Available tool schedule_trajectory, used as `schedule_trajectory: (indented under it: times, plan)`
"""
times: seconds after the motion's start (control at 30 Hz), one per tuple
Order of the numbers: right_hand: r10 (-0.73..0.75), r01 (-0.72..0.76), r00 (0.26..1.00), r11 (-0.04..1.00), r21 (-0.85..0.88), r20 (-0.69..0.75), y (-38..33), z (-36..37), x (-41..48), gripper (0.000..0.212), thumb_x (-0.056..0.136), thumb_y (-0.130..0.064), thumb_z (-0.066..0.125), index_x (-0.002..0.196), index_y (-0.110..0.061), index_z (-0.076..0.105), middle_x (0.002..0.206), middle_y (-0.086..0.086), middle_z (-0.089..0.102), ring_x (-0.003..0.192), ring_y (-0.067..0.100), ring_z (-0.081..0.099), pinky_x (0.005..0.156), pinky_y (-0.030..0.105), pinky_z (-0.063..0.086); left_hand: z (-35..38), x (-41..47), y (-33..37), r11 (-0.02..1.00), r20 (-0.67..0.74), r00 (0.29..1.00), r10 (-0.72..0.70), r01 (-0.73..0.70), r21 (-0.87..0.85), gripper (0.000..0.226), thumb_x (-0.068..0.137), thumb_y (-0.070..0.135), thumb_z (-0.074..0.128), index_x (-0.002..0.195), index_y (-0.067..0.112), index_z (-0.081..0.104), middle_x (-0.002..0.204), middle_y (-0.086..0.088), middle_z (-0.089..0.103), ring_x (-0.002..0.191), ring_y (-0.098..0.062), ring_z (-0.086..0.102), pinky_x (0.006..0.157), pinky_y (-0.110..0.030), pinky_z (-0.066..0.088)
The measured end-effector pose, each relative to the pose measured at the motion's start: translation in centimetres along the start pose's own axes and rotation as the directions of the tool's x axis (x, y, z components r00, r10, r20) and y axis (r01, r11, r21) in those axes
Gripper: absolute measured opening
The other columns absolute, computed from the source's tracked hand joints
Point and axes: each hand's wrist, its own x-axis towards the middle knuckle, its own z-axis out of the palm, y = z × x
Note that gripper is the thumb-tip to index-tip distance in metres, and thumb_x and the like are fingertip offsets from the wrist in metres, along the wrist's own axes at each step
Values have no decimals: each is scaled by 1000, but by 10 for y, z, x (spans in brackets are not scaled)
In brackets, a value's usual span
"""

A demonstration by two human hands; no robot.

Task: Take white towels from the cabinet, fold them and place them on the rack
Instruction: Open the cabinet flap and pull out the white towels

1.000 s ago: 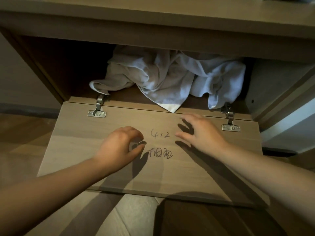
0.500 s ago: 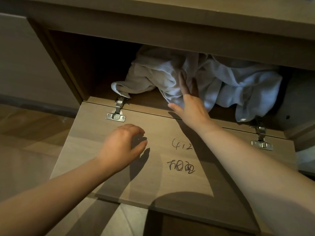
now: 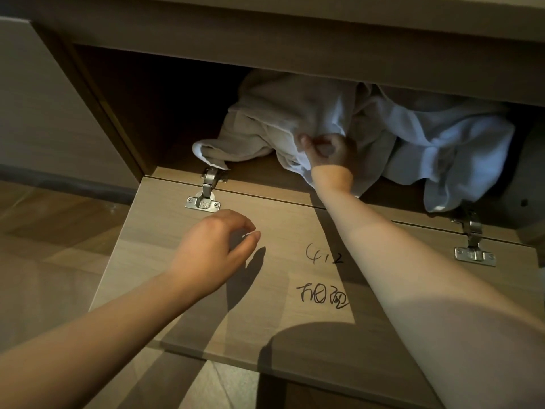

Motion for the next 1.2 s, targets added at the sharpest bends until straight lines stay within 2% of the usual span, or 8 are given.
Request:
schedule_trajectory:
  times: [0.17, 0.33, 0.47, 0.6, 0.77, 0.9, 1.07, 1.2]
  plan:
    - [-69, 68, 997, 997, -46, -27, 4, -9, -13, 14, 81, -21, 77, 83, -18, 63, 91, -4, 66, 88, 12, 64, 84, 34, 53, -3, 3, 0, 999, -20, 1000, -19, 18, -38, 29, 92, 39, 55, 106, 19, 71, 109, 6, 66, 101, -7, 58, 86, -28, 50]
    - [-273, 291, 955, 939, -183, 119, 7, -55, -62, 11, 80, -24, 77, 89, -26, 70, 89, -8, 60, 81, -3, 52, 73, 16, 44, -15, 1, 13, 996, -42, 999, 1, -5, -92, 54, 83, 61, 45, 114, 23, 66, 114, 10, 64, 104, -4, 57, 88, -29, 51]
    - [-268, 305, 945, 930, -205, 187, 4, -96, -94, 16, 80, -28, 77, 83, -39, 65, 95, -14, 48, 86, -16, 46, 65, 4, 37, -22, 4, 29, 993, -188, 982, 22, -43, -108, 46, 87, 52, 52, 121, 22, 61, 121, 6, 58, 108, -7, 54, 91, -36, 53]
    - [-261, 308, 942, 923, -229, 213, 9, -125, -125, 25, 80, -25, 78, 80, -43, 61, 95, -14, 47, 86, -15, 45, 66, 3, 38, -22, 6, 42, 999, -269, 963, -22, 10, -47, 69, 78, 61, 62, 132, 19, 47, 134, 0, 41, 118, -13, 44, 98, -38, 48]
    - [-154, 205, 962, 953, -222, 227, 29, -153, -164, 20, 81, -22, 77, 82, -38, 66, 110, -8, 52, 99, -15, 48, 76, 9, 47, -8, 18, 53, 926, -30, 947, -320, 306, -222, 125, 52, 82, 64, 152, 25, 15, 157, -4, 19, 142, -26, 26, 111, -43, 30]
    - [-145, 193, 941, 972, -134, 305, 31, -170, -182, 27, 85, -14, 73, 93, -40, 69, 119, -12, 49, 96, -9, 57, 70, 7, 51, 7, 31, 55, 895, 56, 932, -359, 361, -264, 129, 46, 83, 72, 149, 29, 17, 150, -8, 34, 137, -34, 35, 109, -54, 36]
    - [-203, 265, 949, 928, -262, 241, 15, -198, -180, 30, 73, -60, 66, 98, -46, 61, 149, -24, 28, 127, 0, 41, 83, 8, 46, 11, 37, 53, 878, 28, 925, -378, 368, -306, 129, 40, 87, 69, 146, 31, 22, 142, -2, 45, 130, -31, 44, 104, -53, 42]
    - [-256, 265, 964, 928, -264, 69, -4, -202, -144, 69, 72, -60, 69, 131, -38, 39, 150, -14, 30, 134, 2, 33, 105, 33, 42, 17, 35, 56, 889, 15, 929, -369, 358, -287, 128, 41, 86, 69, 146, 32, 19, 141, 0, 46, 130, -31, 45, 103, -54, 43]
